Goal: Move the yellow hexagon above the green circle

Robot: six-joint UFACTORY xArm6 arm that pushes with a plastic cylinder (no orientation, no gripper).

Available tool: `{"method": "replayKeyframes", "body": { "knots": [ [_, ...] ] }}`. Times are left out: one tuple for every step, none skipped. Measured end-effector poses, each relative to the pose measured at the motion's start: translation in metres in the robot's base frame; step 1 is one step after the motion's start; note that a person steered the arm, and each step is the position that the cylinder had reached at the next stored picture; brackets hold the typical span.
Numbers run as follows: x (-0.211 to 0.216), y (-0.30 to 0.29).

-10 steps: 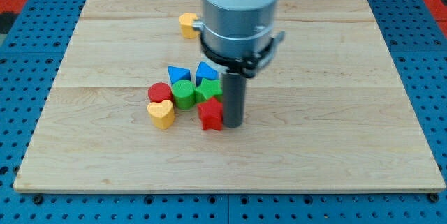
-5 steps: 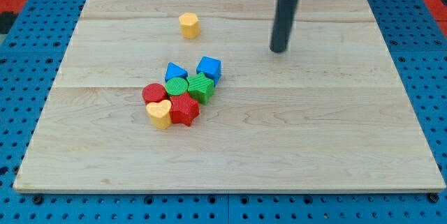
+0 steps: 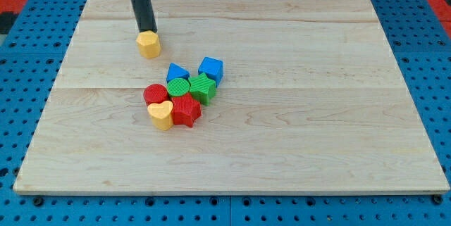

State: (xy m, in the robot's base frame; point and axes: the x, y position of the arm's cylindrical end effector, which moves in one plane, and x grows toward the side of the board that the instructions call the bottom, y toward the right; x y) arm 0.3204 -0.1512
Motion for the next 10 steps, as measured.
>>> {"method": "replayKeyframes", "body": {
  "knots": [
    [0.02, -0.018],
    [0.03, -0.053],
    [0.036, -0.014],
    [0.036, 0.077],
    [0.036, 0.14],
    [0.036, 0.117],
    [0.057, 0.106],
    [0.083, 0.11],
    [0.063, 0.123],
    [0.048, 0.145]
  ]
}}
